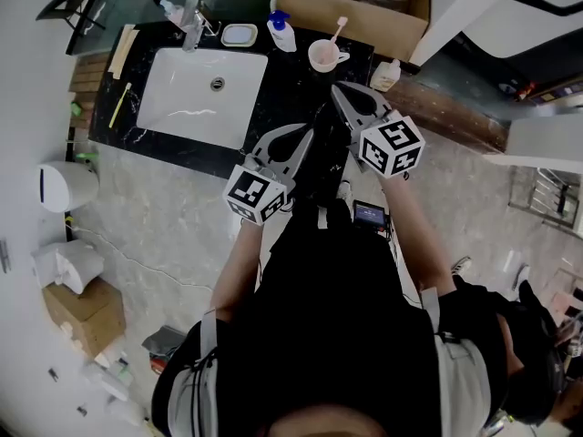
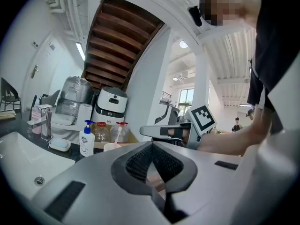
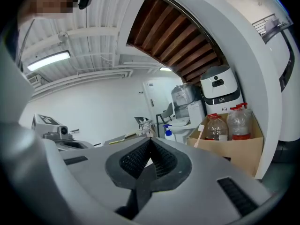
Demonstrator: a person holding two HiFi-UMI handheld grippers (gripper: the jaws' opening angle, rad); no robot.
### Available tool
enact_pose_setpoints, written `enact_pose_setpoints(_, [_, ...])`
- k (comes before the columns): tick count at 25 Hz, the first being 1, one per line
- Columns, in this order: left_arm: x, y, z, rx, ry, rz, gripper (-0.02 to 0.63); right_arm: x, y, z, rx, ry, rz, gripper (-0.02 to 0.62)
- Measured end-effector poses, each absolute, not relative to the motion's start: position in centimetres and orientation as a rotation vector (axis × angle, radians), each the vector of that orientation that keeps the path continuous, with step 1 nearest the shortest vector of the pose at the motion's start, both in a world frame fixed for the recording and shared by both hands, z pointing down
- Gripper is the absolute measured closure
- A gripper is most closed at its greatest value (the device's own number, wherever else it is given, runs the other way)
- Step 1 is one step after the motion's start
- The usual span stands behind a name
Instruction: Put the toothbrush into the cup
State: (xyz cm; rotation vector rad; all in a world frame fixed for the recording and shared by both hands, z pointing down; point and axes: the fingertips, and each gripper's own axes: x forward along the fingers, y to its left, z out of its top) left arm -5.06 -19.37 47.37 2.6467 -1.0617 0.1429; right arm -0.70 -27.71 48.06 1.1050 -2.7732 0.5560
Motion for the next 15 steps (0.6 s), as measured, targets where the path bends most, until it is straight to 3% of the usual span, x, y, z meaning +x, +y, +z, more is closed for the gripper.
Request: enact_pose_setpoints(15, [-5.5, -15.9, 45.8, 2.651, -1.091, 0.071, 0.598, -1.7, -17.8, 45.9, 0.967, -2.83, 0.55, 0.58])
